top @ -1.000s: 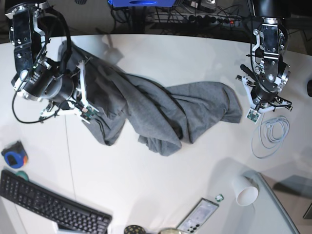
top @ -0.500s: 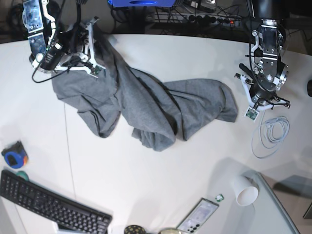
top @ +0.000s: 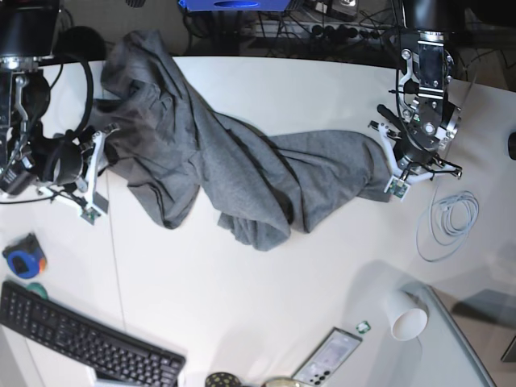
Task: Layout the t-shirt on the table in an organized manner, then fold the t-shirt properly
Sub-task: 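Lower the right gripper's fabric and grasp the shirt with the left gripper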
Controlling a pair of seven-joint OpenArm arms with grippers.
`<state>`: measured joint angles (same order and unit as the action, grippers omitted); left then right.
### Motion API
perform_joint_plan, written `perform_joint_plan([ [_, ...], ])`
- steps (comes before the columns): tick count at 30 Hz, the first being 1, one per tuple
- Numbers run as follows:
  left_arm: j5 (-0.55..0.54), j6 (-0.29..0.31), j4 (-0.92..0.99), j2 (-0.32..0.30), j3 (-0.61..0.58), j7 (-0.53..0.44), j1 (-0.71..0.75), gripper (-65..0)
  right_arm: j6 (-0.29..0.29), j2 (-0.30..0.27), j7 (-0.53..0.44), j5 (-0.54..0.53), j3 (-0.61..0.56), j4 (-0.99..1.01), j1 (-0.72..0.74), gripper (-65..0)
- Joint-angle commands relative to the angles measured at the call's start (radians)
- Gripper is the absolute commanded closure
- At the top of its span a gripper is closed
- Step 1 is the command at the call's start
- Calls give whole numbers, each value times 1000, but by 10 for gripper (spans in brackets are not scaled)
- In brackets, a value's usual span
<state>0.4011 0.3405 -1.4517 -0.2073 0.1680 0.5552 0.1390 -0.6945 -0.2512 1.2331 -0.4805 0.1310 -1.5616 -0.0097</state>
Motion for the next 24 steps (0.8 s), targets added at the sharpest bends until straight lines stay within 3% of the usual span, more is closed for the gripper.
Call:
perform_joint_plan([
  [1, 3, -7, -16, -11, -18, -25, -11, 0, -4, -7, -11, -8, -1, 57, 24, -87],
  [3, 11, -8, -16, -8, -43, -50, -8, 0, -4, -15, -45, -8, -18, 188, 63, -15],
  [10, 3, -8, -16, -13, -40, -59, -9, 0, -4, -35, -200, -5, -113, 432, 99, -9],
  [17, 3, -8, 67, -8, -49, -62, -23, 0, -4, -27, -373, 204, -112, 731, 256, -9],
  [24, 11, -13, 200, 29, -115, -142, -35, 0, -4, -29, -474, 296, -112, 912, 393, -8],
])
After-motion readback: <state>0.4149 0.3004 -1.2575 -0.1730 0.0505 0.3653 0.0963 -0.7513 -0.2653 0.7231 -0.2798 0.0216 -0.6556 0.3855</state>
